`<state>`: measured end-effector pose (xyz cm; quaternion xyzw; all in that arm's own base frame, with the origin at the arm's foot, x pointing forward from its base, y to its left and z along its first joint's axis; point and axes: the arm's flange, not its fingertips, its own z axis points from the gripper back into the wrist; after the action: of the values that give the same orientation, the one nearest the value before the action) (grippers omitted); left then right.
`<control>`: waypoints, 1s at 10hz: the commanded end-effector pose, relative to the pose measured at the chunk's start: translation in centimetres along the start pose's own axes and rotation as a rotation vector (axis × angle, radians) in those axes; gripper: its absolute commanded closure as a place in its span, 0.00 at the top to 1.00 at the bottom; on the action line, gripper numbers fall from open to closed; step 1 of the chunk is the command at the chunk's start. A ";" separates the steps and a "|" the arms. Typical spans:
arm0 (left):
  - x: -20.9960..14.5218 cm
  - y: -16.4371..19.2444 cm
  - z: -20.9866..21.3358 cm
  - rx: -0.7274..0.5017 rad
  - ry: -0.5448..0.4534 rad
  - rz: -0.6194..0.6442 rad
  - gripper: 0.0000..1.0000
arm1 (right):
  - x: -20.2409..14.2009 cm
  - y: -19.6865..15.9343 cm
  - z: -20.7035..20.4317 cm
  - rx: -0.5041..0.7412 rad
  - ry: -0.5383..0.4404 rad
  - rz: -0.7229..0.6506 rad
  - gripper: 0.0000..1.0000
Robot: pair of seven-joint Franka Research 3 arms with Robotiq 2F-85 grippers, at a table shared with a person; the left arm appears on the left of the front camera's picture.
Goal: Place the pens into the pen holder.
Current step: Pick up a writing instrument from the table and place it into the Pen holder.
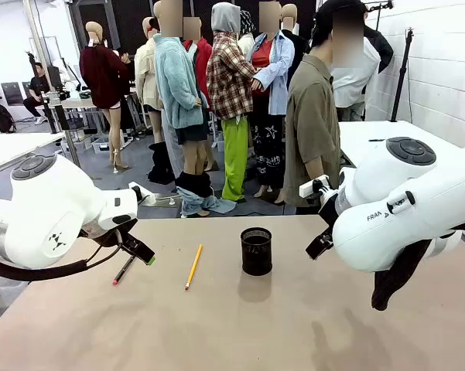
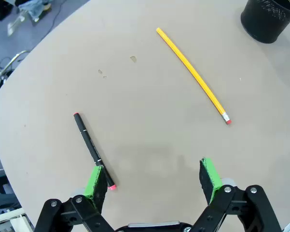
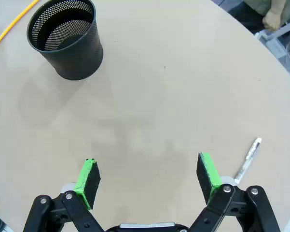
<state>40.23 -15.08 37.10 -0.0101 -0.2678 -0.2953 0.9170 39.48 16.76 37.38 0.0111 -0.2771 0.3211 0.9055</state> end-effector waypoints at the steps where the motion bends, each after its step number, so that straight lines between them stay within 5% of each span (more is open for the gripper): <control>1: 0.0 0.0 0.0 0.000 0.000 0.000 1.00 | 0.0 0.0 0.0 0.000 0.000 0.000 1.00; 10: 0.0 0.0 0.0 0.000 0.000 0.000 1.00 | 0.1 -1.9 0.9 -0.056 0.008 -0.043 1.00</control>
<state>40.19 -15.19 37.10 -0.0098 -0.2678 -0.2967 0.9166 39.77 16.10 37.66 0.0078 -0.2798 0.3130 0.9076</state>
